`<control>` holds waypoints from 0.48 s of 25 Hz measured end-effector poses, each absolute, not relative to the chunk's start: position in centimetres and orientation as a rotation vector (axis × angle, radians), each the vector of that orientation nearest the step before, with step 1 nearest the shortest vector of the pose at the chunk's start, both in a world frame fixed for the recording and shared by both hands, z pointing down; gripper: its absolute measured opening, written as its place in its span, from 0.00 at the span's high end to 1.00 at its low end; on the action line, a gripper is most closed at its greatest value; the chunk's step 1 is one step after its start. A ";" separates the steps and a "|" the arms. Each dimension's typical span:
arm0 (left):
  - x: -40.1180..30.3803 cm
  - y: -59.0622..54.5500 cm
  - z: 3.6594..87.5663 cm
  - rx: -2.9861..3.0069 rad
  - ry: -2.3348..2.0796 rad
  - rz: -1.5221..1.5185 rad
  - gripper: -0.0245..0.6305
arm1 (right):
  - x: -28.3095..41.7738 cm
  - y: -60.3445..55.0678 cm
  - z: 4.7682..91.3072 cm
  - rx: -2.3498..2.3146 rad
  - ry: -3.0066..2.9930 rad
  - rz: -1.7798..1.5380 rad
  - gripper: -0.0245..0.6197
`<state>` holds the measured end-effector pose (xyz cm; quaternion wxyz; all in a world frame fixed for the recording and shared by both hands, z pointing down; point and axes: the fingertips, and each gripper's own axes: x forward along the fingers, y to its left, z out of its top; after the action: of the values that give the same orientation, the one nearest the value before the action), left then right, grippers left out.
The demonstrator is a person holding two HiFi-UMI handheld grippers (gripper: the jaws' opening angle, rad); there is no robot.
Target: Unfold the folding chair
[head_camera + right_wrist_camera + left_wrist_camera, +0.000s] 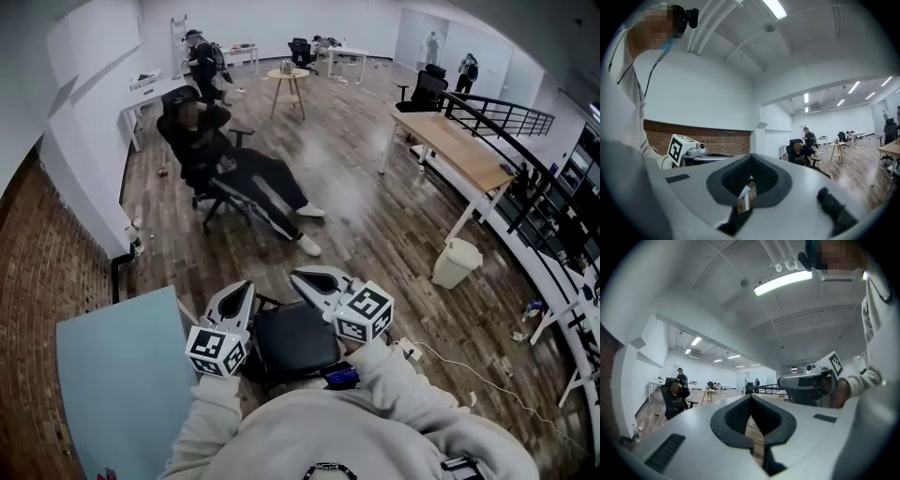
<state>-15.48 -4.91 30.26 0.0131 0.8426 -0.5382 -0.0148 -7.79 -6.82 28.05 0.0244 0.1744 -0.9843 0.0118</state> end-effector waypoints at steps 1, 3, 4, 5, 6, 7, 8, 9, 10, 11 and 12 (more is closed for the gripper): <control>-15.5 -4.9 30.4 2.624 -1.679 -0.045 0.95 | -7.8 -7.0 28.1 0.539 -3.048 0.037 0.95; -15.5 -4.8 30.7 2.623 -1.679 -0.038 0.95 | -7.5 -7.3 28.1 0.547 -3.049 0.035 0.95; -15.6 -4.8 30.8 2.623 -1.679 -0.036 0.95 | -7.3 -7.5 28.0 0.554 -3.048 0.032 0.95; -15.7 -4.8 30.9 2.624 -1.679 -0.035 0.95 | -7.3 -7.6 28.0 0.561 -3.047 0.027 0.95; -16.0 -4.9 30.8 2.625 -1.681 -0.035 0.95 | -7.3 -7.7 27.9 0.566 -3.047 0.022 0.95; -16.2 -4.9 30.8 2.625 -1.682 -0.035 0.95 | -7.4 -7.8 27.8 0.567 -3.047 0.017 0.95; -16.3 -4.8 30.9 2.624 -1.682 -0.033 0.95 | -7.4 -7.7 27.9 0.567 -3.045 0.015 0.95; -16.2 -4.9 31.0 2.622 -1.681 -0.031 0.95 | -7.4 -7.8 28.1 0.567 -3.042 0.018 0.95; -16.1 -5.0 31.2 2.620 -1.679 -0.030 0.95 | -7.2 -7.9 28.2 0.570 -3.040 0.024 0.95; -16.0 -5.2 31.2 2.619 -1.678 -0.030 0.95 | -7.0 -8.2 28.4 0.575 -3.038 0.031 0.95; -15.9 -5.5 31.2 2.619 -1.679 -0.030 0.95 | -6.9 -8.5 28.5 0.581 -3.036 0.035 0.95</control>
<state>-15.92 -5.50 31.20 0.0151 0.8418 -0.5395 -0.0098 -6.86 -8.51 28.52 0.0251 0.1880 -0.9818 0.0115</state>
